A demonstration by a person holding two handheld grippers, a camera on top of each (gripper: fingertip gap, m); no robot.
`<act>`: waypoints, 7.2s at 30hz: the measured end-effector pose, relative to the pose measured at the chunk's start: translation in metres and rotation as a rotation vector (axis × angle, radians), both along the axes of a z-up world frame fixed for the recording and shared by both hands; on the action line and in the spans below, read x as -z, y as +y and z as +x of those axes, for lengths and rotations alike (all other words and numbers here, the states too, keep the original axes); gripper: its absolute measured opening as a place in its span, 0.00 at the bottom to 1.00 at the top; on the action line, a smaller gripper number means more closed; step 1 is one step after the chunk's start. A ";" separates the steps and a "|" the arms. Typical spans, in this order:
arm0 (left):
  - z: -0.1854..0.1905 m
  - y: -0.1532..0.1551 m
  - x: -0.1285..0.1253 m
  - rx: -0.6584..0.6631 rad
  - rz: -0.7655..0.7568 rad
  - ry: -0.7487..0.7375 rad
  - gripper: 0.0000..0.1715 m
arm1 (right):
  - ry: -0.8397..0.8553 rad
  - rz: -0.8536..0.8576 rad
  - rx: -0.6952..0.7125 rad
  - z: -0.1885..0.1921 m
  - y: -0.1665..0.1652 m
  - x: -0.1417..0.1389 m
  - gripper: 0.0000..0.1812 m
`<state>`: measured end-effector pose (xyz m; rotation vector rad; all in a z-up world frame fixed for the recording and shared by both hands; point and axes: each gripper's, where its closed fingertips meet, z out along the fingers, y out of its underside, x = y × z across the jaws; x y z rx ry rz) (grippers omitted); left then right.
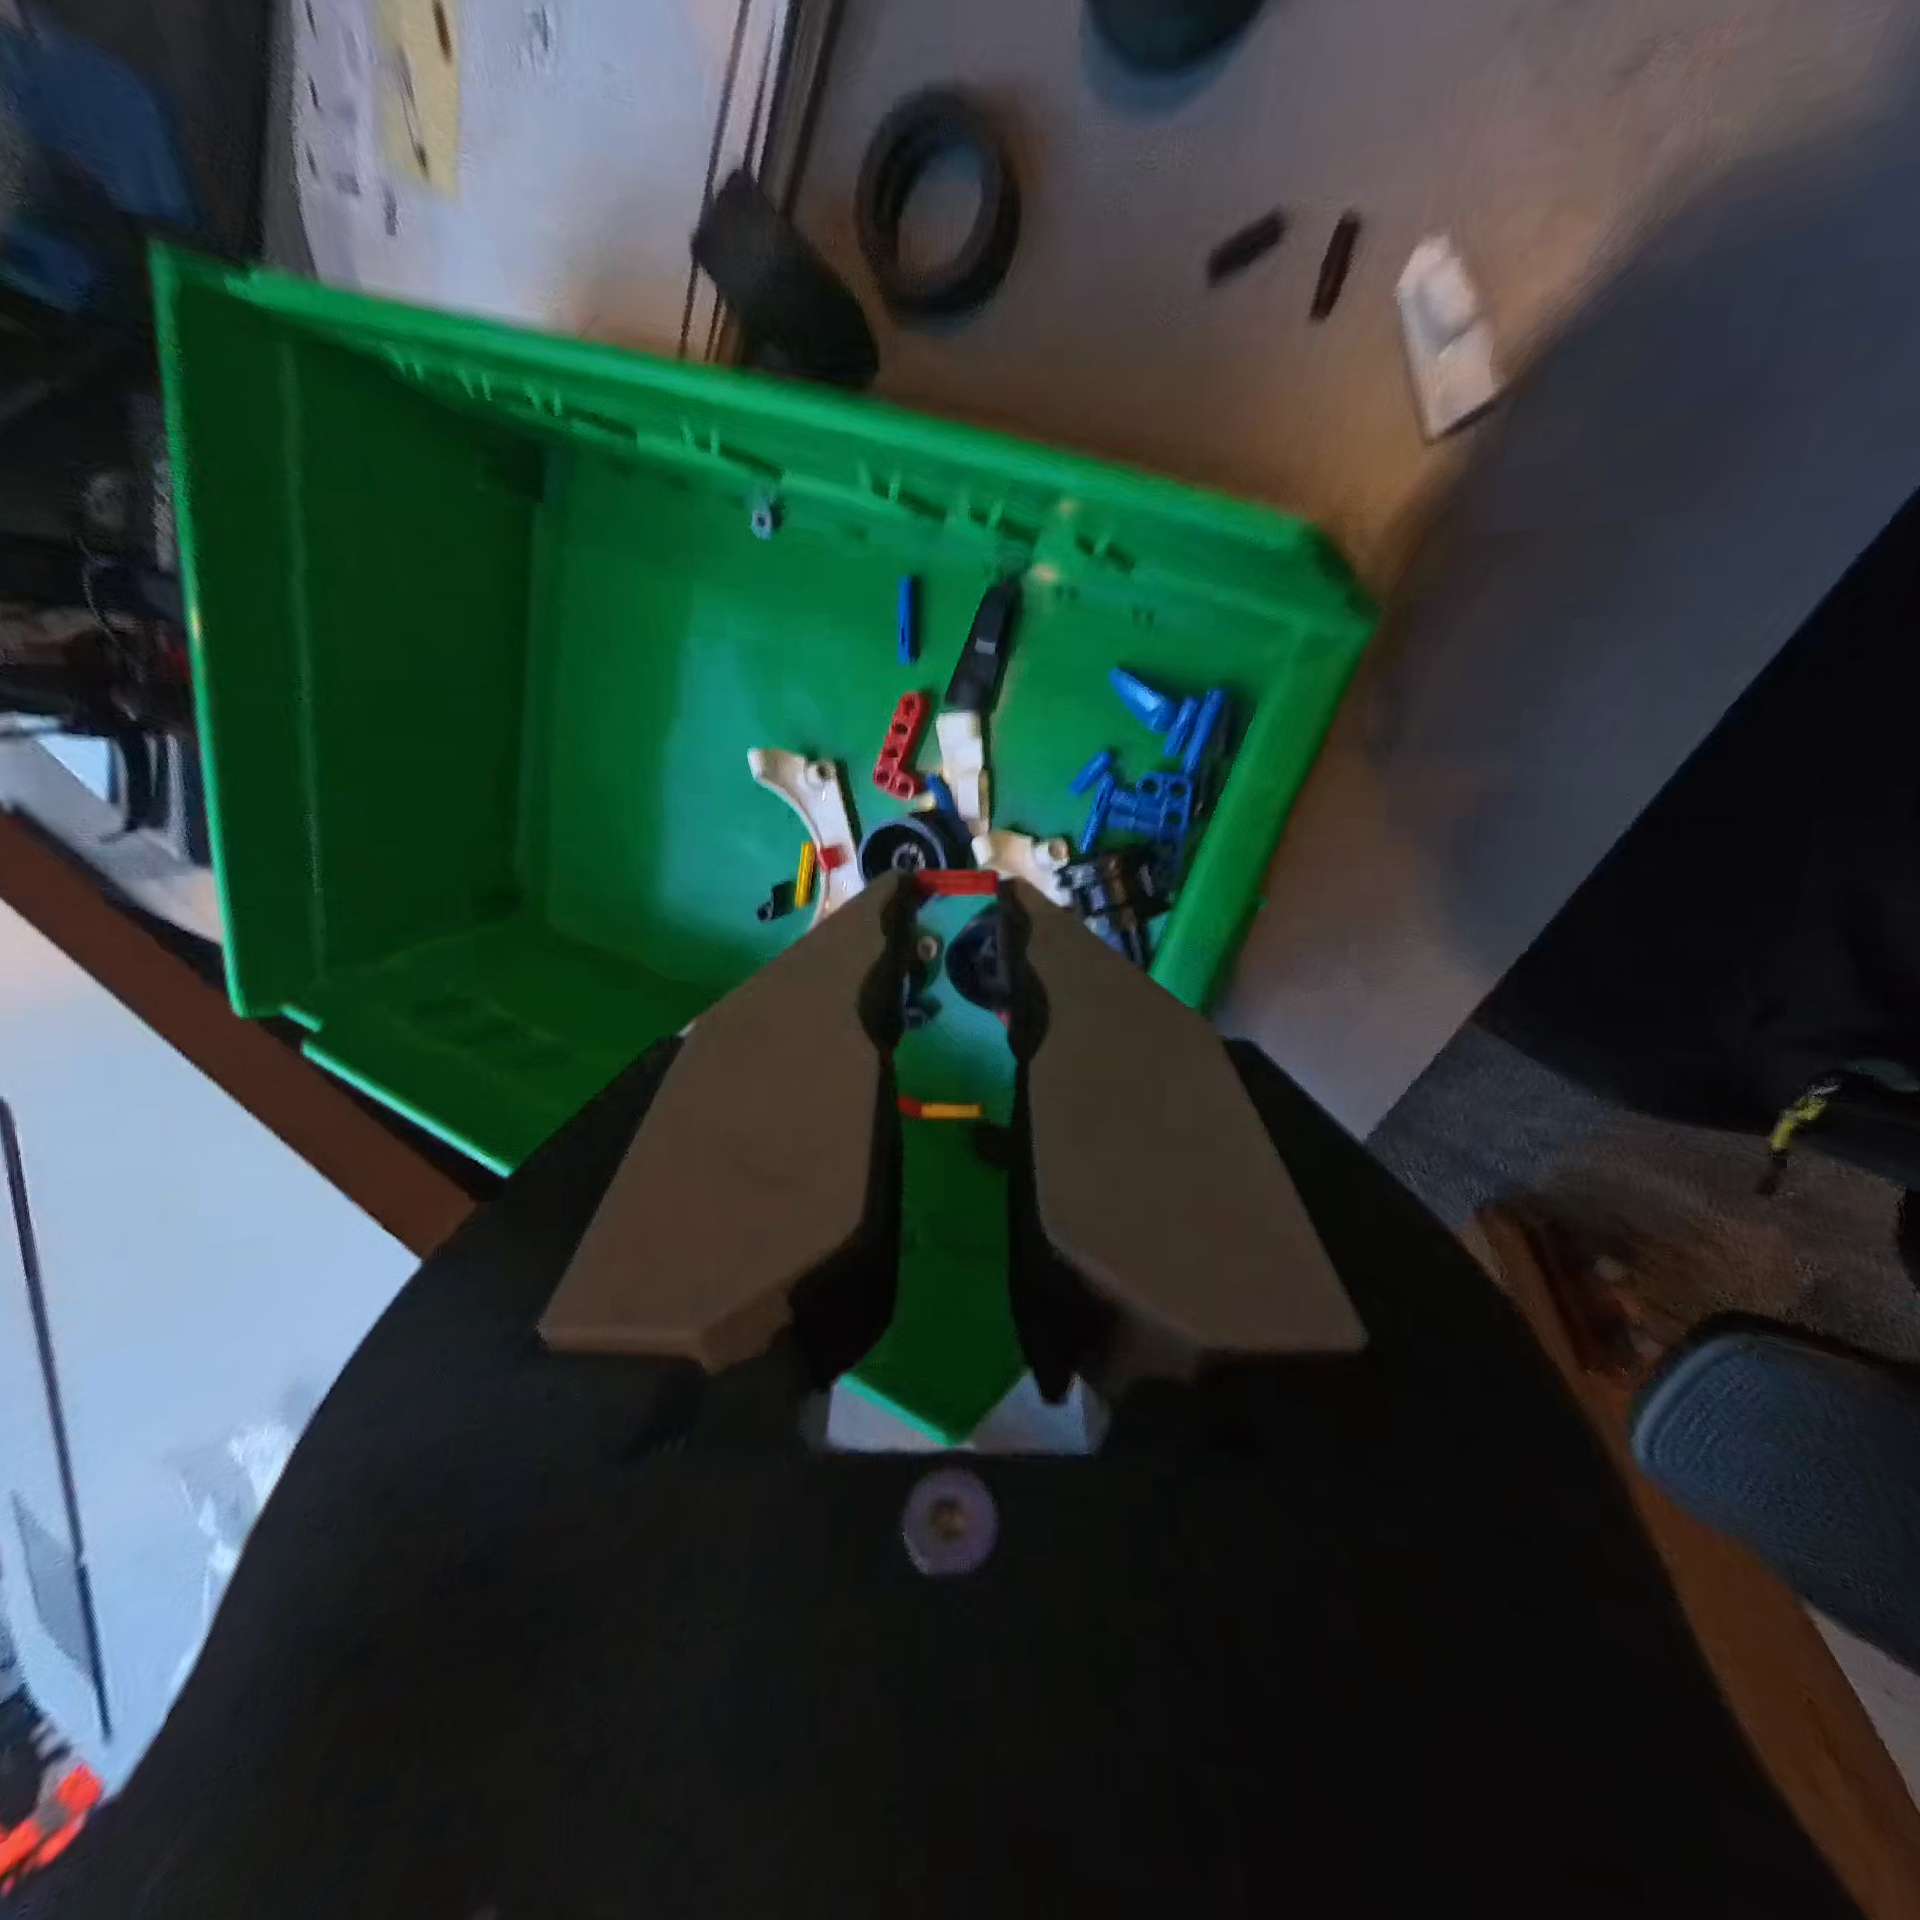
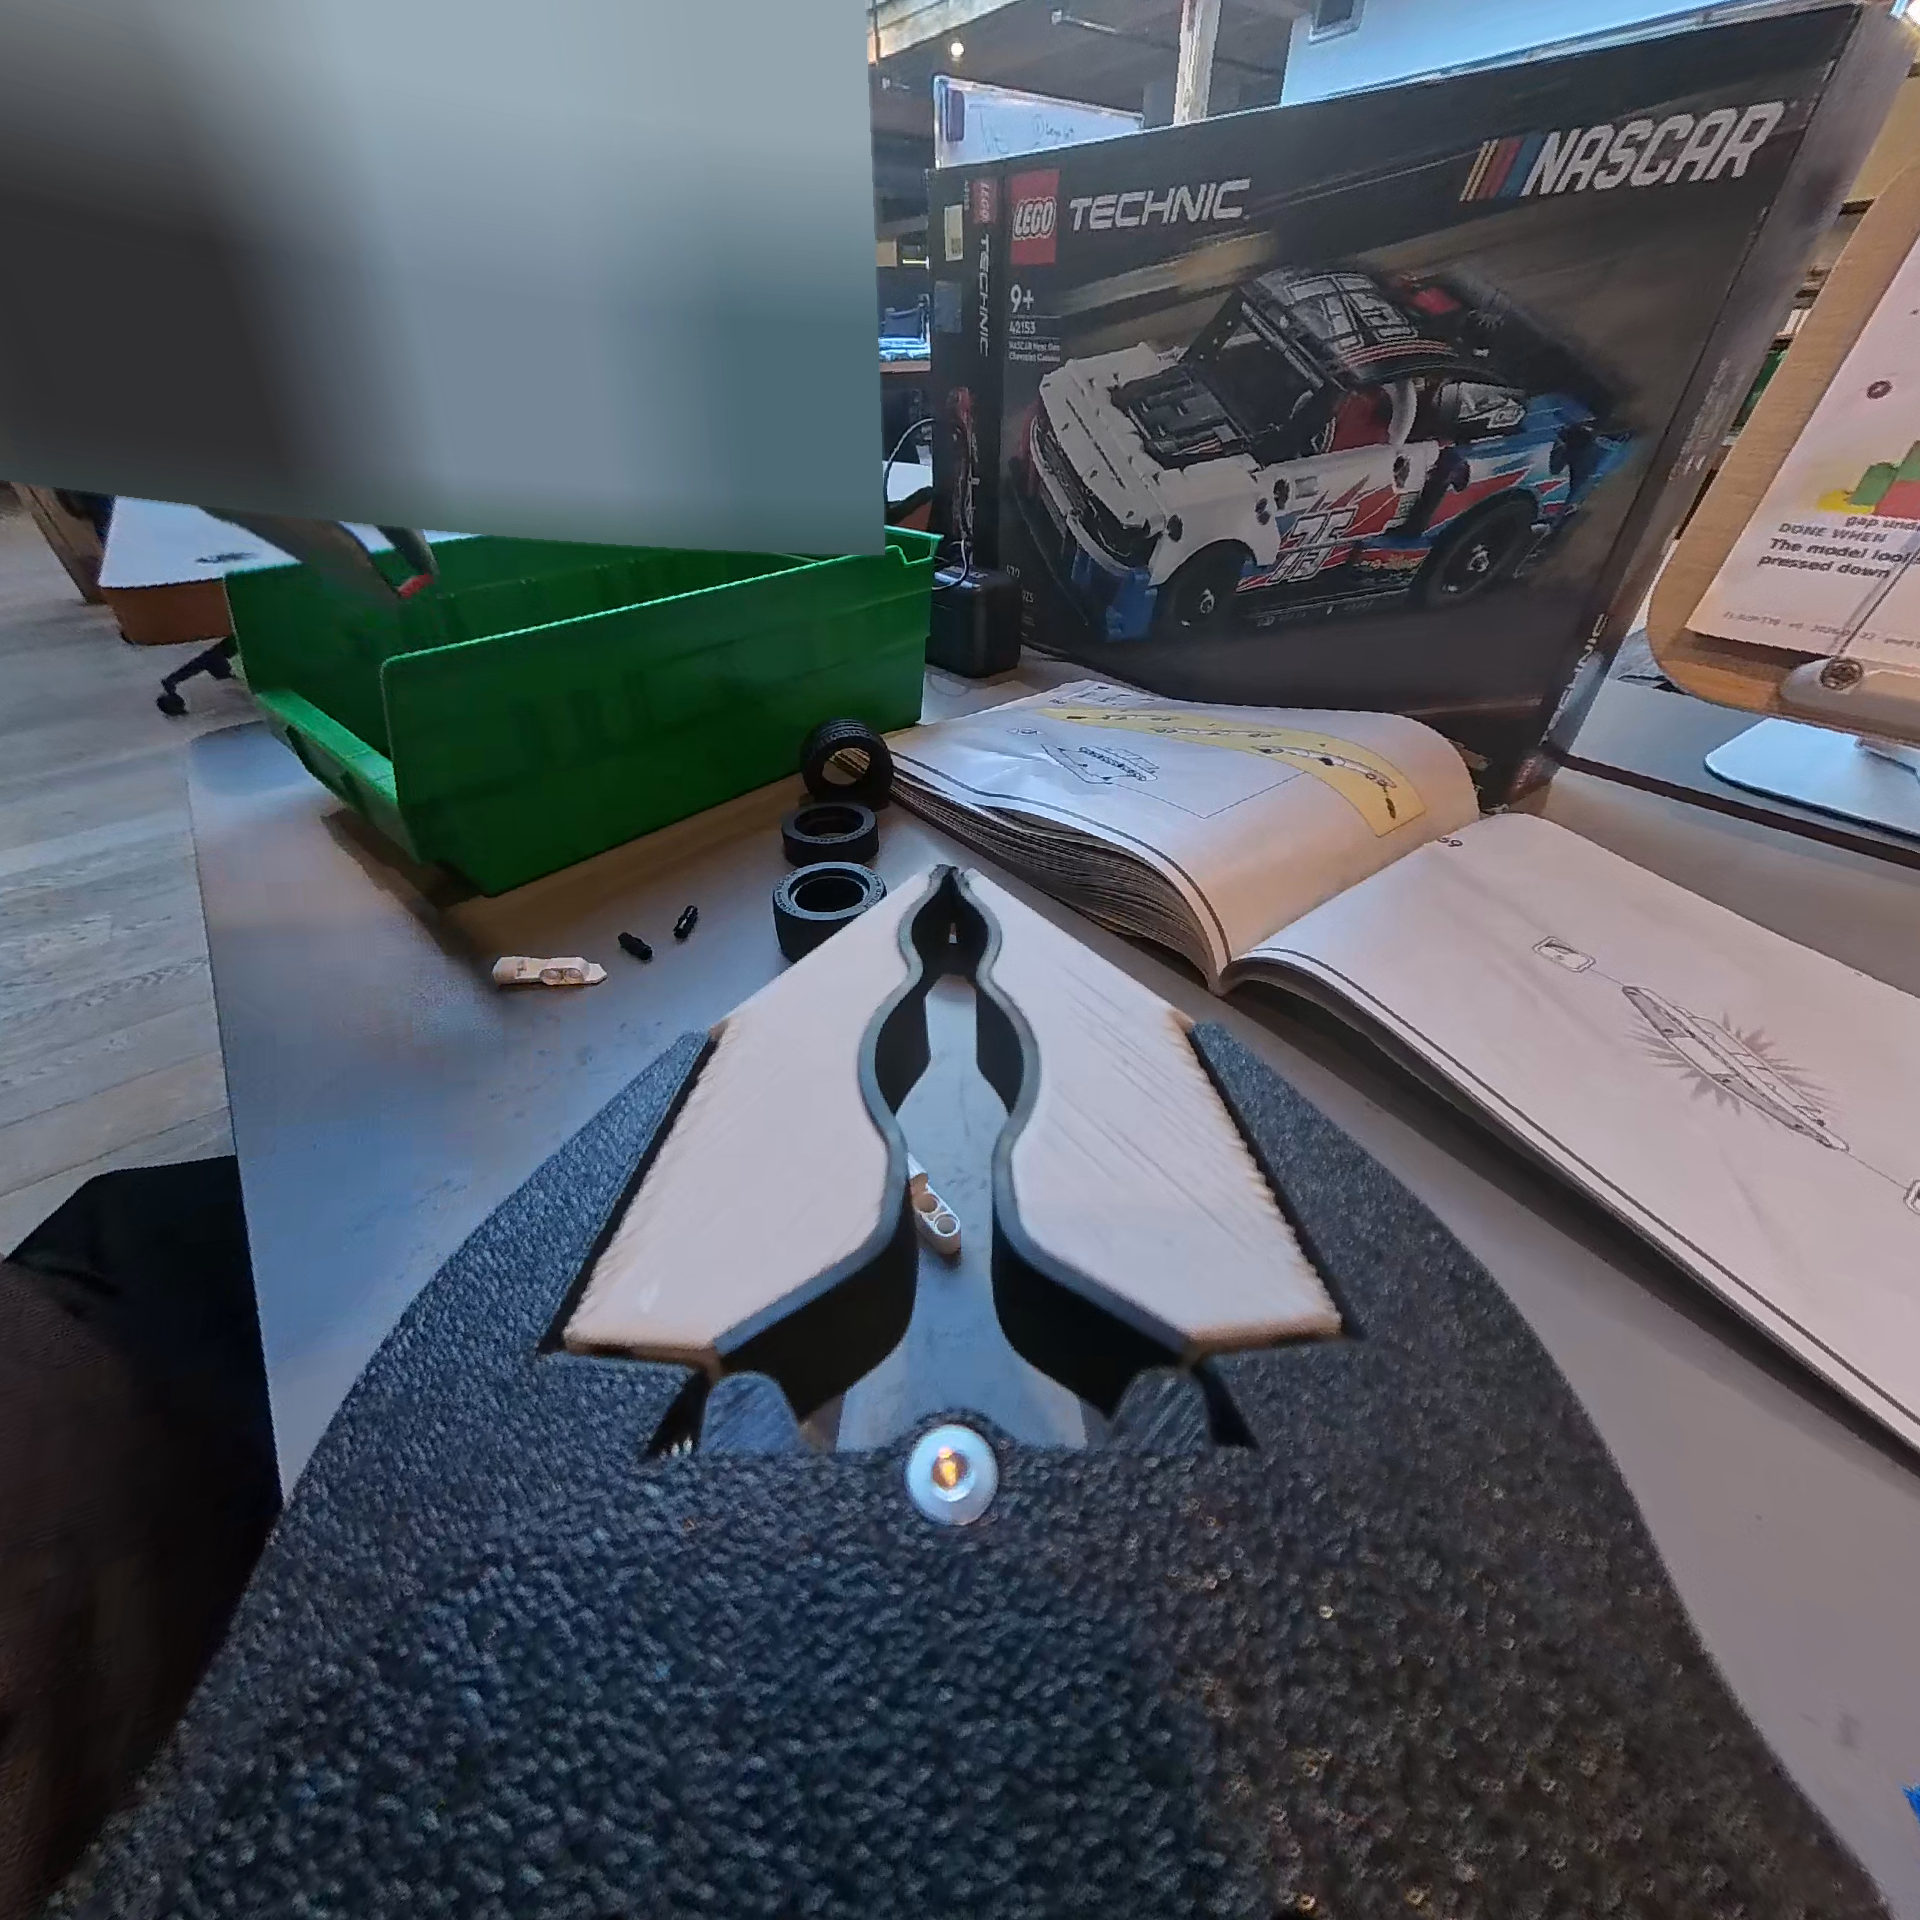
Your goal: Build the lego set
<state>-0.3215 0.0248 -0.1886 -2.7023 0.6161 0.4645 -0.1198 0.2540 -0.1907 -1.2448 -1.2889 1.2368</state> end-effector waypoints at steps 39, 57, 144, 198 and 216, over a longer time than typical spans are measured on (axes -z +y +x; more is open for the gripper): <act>0.103 0.051 0.012 -0.165 0.154 -0.369 0.14 | 0.002 0.001 0.001 0.003 0.001 -0.002 0.00; -0.084 -0.077 0.077 -0.359 -0.744 -0.039 0.11 | -0.015 0.011 -0.012 0.000 -0.006 0.001 0.00; 0.125 0.130 0.080 -0.270 0.275 -0.352 0.05 | -0.001 0.002 -0.037 0.003 -0.010 -0.005 0.00; 0.001 -0.001 -0.012 -0.422 0.881 -0.290 0.17 | -0.093 0.138 0.085 -0.011 0.001 0.014 0.00; -0.045 -0.013 0.011 -0.536 0.826 -0.261 0.03 | -0.163 0.207 0.094 -0.021 -0.001 0.025 0.01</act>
